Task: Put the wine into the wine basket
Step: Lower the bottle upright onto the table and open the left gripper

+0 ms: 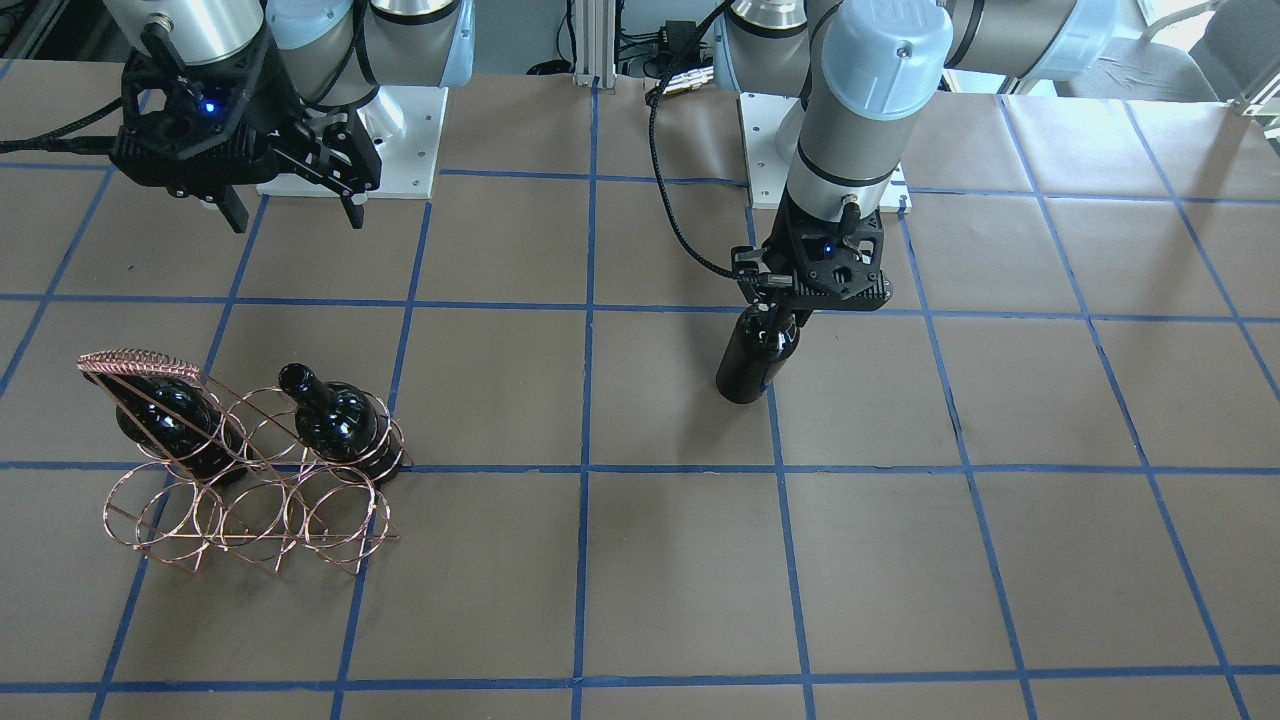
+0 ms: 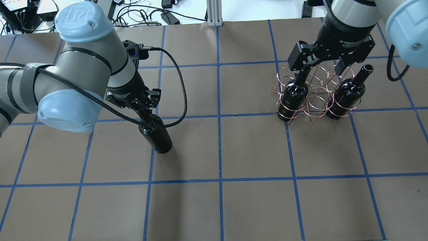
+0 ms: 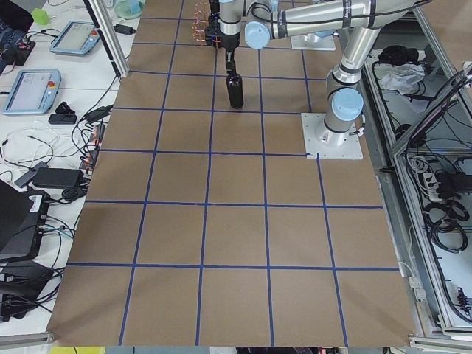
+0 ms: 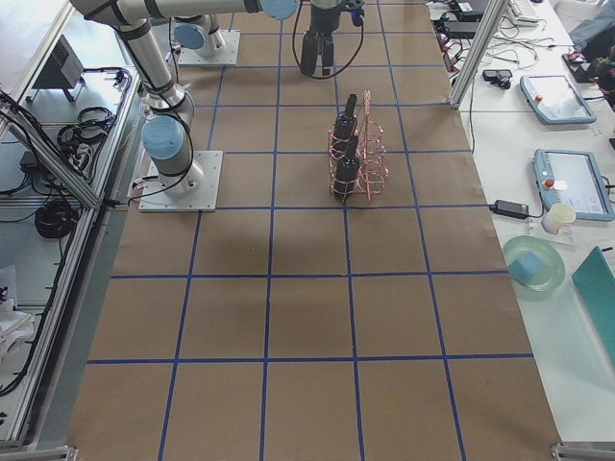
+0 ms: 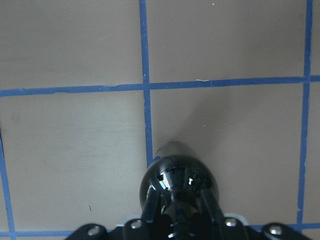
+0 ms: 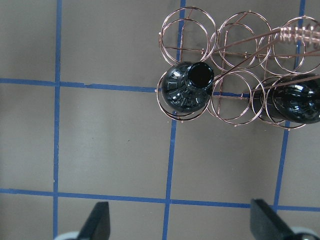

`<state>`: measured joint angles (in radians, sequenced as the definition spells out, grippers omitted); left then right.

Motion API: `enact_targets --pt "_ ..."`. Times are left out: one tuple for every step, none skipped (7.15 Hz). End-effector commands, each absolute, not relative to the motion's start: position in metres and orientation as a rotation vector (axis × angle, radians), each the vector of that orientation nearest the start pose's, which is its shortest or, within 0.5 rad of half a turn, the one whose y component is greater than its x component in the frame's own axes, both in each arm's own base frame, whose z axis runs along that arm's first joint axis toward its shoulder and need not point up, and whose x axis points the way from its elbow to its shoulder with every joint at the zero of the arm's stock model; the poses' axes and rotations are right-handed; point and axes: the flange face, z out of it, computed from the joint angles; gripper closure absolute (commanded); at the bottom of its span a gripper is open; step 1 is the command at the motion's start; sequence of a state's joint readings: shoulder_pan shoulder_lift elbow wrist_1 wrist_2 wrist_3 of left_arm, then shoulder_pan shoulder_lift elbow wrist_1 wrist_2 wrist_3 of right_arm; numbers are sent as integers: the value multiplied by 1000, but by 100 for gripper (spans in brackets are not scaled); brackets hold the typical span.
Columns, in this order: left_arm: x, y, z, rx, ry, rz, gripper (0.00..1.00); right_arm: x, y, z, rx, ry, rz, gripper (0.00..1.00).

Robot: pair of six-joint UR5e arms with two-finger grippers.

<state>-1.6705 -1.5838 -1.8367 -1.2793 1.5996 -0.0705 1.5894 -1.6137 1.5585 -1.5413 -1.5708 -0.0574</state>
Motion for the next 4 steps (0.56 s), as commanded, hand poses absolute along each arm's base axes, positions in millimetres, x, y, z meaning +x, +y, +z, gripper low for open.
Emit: enact_targets --pt "-178 -470 378 48 3114 -16 100 143 -472 512 -118 3140 -39 0" --pt "-178 -471 380 38 3115 -20 37 143 -471 512 -123 3139 -41 0" --pt "-178 -472 384 31 3115 -32 0 143 -471 512 -123 3139 -41 0" --pt "-178 -471 396 28 3117 -56 0 143 -471 512 -118 3140 -36 0"
